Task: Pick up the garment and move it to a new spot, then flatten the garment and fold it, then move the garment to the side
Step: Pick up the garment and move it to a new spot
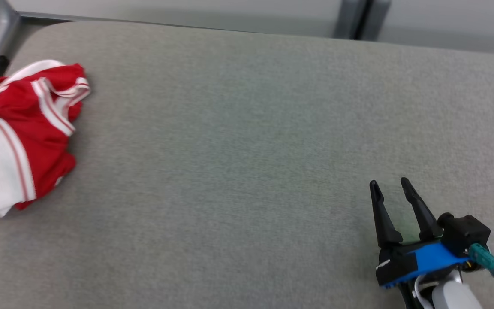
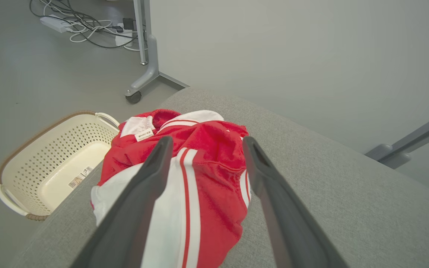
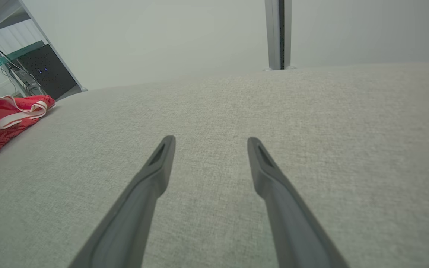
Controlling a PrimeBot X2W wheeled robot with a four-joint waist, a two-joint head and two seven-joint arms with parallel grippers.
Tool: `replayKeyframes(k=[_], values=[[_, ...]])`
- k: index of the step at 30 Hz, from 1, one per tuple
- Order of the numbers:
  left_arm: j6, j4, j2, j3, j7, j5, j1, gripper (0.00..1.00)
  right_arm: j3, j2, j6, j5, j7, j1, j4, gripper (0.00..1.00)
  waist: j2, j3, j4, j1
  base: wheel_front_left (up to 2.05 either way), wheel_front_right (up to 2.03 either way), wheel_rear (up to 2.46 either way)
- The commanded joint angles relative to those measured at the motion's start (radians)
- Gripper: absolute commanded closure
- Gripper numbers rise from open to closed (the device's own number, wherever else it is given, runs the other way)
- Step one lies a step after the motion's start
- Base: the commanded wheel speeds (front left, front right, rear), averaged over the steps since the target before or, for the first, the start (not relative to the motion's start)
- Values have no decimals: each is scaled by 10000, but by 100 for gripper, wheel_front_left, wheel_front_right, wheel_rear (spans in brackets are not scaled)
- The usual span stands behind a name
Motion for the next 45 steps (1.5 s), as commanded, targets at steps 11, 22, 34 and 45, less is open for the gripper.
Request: replayKeyframes(k=[11,22,34,45], values=[[835,1423,1150,541,1795,-320,-615,0,-396,-50,5,-392,361,-198,-1053,0,-3,1372,-1153,-1,0,0,0],[1033,2198,1015,365,2473,-476,-230,100,-459,-50,5,-241,456,-165,-1285,0,-3,1507,-1423,-1,0,0,0],[84,1006,1611,-17,1337,6,-1124,100,-121,-50,5,351,124,69,-555,0,-3,-329,-1135,-1,0,0,0],[-426,-888,1171,-1468,1834,562,-2903,100,53,-58,5,972,-333,567,350,0,-3,-2157,-1720,-1,0,0,0]])
